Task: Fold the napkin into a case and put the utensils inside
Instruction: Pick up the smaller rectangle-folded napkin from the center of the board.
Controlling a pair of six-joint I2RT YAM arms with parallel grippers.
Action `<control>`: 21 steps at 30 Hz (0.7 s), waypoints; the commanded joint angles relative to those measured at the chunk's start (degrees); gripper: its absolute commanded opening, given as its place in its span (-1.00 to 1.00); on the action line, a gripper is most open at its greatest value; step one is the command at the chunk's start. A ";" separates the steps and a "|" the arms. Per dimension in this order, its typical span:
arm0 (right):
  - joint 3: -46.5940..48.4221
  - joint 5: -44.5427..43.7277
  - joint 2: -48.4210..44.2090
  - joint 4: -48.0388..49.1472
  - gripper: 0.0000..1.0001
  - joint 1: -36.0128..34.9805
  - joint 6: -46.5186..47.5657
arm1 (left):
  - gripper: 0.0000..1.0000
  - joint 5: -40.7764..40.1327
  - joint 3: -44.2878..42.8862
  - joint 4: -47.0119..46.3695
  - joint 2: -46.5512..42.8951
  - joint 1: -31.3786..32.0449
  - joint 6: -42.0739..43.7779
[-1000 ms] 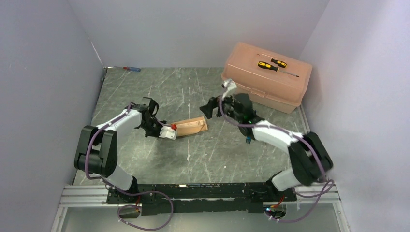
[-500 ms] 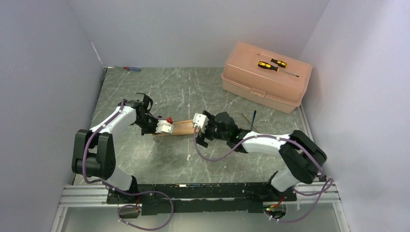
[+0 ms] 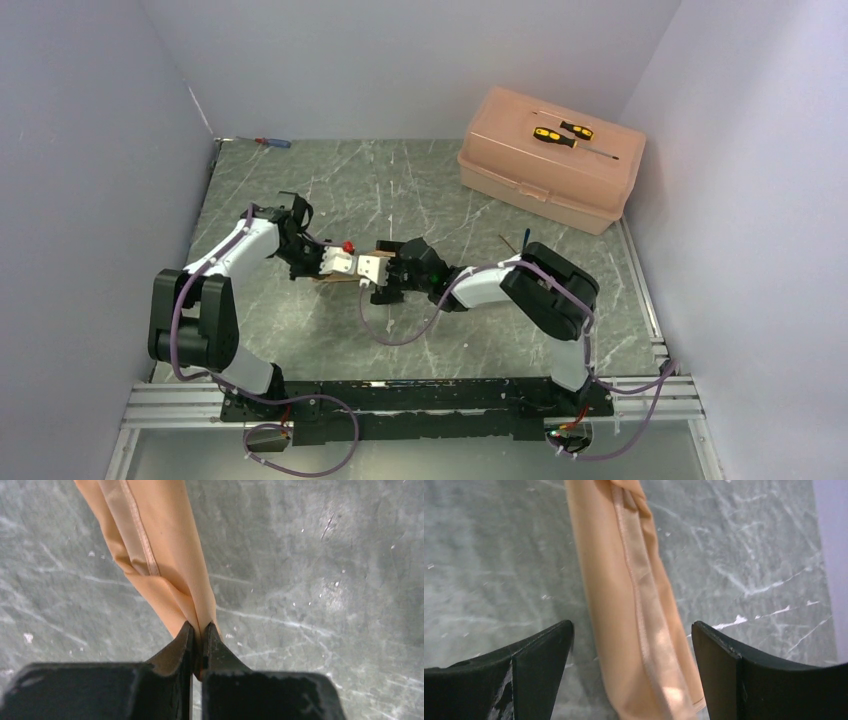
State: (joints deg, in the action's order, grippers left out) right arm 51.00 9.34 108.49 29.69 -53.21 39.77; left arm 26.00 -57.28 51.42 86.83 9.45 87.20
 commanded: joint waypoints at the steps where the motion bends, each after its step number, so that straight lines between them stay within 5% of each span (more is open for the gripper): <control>1: 4.18 -1.04 3.87 4.55 0.83 -0.23 3.74 | -0.95 2.34 -2.84 1.62 -0.89 -0.40 -0.78; 10: 8.17 2.80 7.69 1.20 0.20 0.52 0.31 | -0.95 4.71 -6.30 4.06 -1.04 -1.99 -2.56; 12: 8.17 2.53 7.78 1.52 -0.08 0.53 -0.62 | -0.95 5.06 -7.04 5.00 -1.05 -2.25 -2.73; 16: 5.79 2.17 3.61 3.26 -0.94 0.66 -3.25 | -0.95 5.69 -8.99 7.91 -1.36 -2.51 -2.69; 21: 9.33 12.09 -4.57 -13.16 -1.00 2.01 -8.06 | -0.95 8.14 -14.98 14.93 -1.04 -2.50 -3.29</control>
State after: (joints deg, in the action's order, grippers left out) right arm 56.71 12.23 112.38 27.66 -52.36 36.38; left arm 29.39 -66.22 58.59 86.83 7.31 84.73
